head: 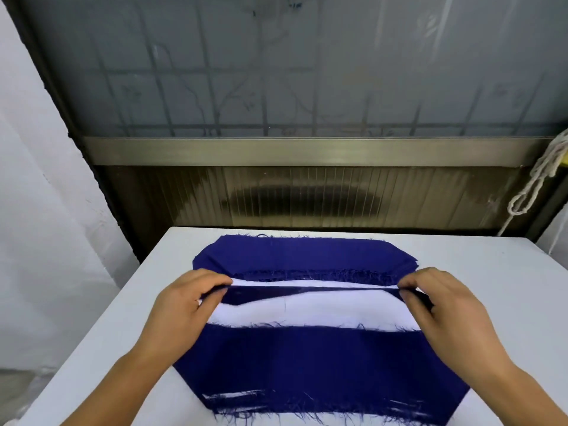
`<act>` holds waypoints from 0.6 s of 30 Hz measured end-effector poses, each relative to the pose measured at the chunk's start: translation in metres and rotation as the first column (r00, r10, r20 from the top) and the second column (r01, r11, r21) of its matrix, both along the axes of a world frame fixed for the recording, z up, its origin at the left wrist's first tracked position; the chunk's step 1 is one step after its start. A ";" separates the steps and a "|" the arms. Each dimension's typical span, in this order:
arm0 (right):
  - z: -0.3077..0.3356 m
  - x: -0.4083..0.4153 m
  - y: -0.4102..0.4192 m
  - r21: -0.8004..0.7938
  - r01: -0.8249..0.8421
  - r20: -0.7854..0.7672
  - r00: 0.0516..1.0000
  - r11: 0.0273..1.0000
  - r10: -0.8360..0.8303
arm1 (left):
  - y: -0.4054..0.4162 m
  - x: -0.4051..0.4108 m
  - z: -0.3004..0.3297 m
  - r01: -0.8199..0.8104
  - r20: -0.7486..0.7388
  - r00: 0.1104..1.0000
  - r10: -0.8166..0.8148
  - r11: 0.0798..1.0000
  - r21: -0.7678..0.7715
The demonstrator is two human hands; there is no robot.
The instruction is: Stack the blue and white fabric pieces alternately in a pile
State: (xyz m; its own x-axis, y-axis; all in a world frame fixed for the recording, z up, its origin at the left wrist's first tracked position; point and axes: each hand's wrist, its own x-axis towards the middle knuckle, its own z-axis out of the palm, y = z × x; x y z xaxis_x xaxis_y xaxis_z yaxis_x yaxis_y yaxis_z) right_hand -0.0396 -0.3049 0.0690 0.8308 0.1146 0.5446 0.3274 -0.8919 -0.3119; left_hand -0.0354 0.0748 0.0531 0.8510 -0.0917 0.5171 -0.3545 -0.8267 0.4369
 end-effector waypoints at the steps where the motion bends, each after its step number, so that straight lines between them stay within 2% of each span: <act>1: -0.005 -0.004 -0.003 -0.026 -0.028 0.102 0.994 0.999 0.030 | 0.003 -0.004 -0.001 0.005 0.063 0.998 -0.006 1.000 0.021; 4: -0.035 -0.020 -0.010 -0.114 -0.128 0.251 0.956 0.985 0.153 | 0.008 -0.026 -0.022 0.107 0.142 0.982 -0.123 0.988 0.110; 7: -0.075 -0.034 -0.014 -0.157 -0.164 0.198 0.961 0.974 0.194 | 0.008 -0.045 -0.062 0.224 0.132 0.958 -0.255 0.952 0.208; 10: -0.099 -0.045 -0.015 -0.111 -0.188 0.129 0.971 0.976 0.202 | 0.006 -0.054 -0.087 0.261 0.121 0.948 -0.294 0.937 0.230; 14: -0.096 -0.046 -0.021 -0.075 -0.123 0.059 0.990 0.990 0.127 | 0.006 -0.054 -0.089 0.231 0.102 0.963 -0.251 0.957 0.176; 17: -0.096 -0.040 -0.026 -0.041 0.042 -0.135 0.990 0.998 -0.047 | 0.006 -0.053 -0.093 0.233 0.076 0.966 -0.246 0.961 0.148; 18: -0.095 -0.036 -0.027 -0.024 0.075 -0.138 0.987 0.997 -0.077 | 0.007 -0.052 -0.094 0.237 0.069 0.966 -0.248 0.961 0.141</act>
State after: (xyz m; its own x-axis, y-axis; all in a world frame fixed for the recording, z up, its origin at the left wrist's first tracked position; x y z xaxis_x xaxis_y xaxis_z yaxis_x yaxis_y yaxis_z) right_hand -0.0752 -0.3324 -0.0263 0.9048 0.0572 0.4220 0.2132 -0.9186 -0.3327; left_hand -0.0878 0.0820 -0.0411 0.7483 -0.3616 0.5561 -0.5827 -0.7590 0.2906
